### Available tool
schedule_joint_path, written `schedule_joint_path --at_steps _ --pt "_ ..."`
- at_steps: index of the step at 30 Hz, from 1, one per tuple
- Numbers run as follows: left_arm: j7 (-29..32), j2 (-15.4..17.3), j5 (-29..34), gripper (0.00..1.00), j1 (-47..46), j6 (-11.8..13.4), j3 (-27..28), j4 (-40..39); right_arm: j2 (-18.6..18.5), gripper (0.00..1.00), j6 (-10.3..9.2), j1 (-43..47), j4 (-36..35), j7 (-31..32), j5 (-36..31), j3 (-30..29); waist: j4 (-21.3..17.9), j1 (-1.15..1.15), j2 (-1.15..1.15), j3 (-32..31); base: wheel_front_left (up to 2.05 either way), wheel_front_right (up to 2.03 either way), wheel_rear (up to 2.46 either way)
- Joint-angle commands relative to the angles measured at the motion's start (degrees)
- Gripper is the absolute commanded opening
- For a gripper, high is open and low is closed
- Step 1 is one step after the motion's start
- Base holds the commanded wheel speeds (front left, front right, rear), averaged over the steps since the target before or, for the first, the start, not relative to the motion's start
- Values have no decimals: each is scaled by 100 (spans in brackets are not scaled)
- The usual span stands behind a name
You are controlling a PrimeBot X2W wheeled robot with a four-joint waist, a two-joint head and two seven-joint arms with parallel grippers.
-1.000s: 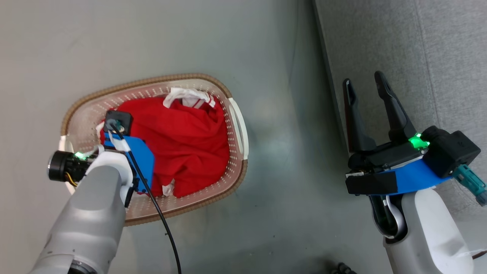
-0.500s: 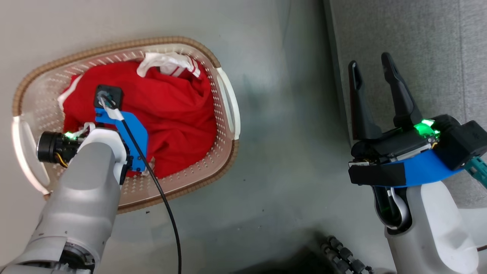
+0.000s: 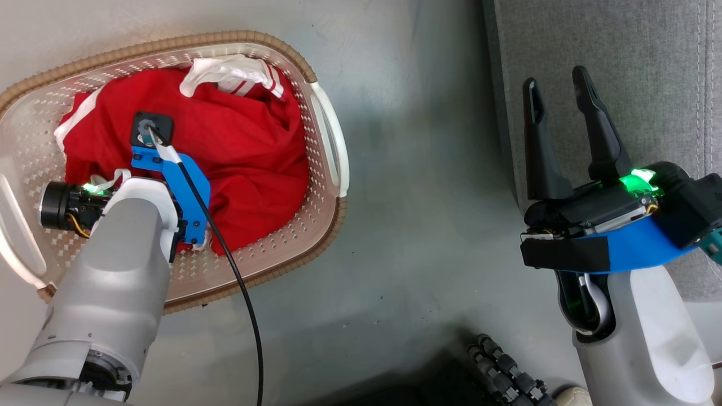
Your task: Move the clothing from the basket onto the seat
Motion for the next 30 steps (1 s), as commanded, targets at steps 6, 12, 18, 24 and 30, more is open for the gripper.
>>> schedule_joint_path --at_steps 6,12,18,24,30 --pt "-118 -31 -2 0 -3 -174 -126 1 -12 100 2 -80 31 -22 -18 -49 77 0 0 -106 0 0 0" --pt "-627 -187 -15 0 39 -401 -255 -10 -13 100 2 -62 95 -21 -137 -106 255 0 0 -408 0 0 0" --pt "-1203 -417 -157 0 161 -540 -267 -24 -13 100 2 100 216 -22 -295 -157 511 0 0 -932 0 0 0" --pt "-1849 -560 -306 0 323 -648 -305 -65 -14 100 2 277 303 -22 -434 -182 742 0 0 -1525 0 0 0" --pt "-2441 -629 -555 0 546 -748 -348 -148 -15 100 2 524 421 -21 -552 -201 946 0 0 -2190 0 0 0"
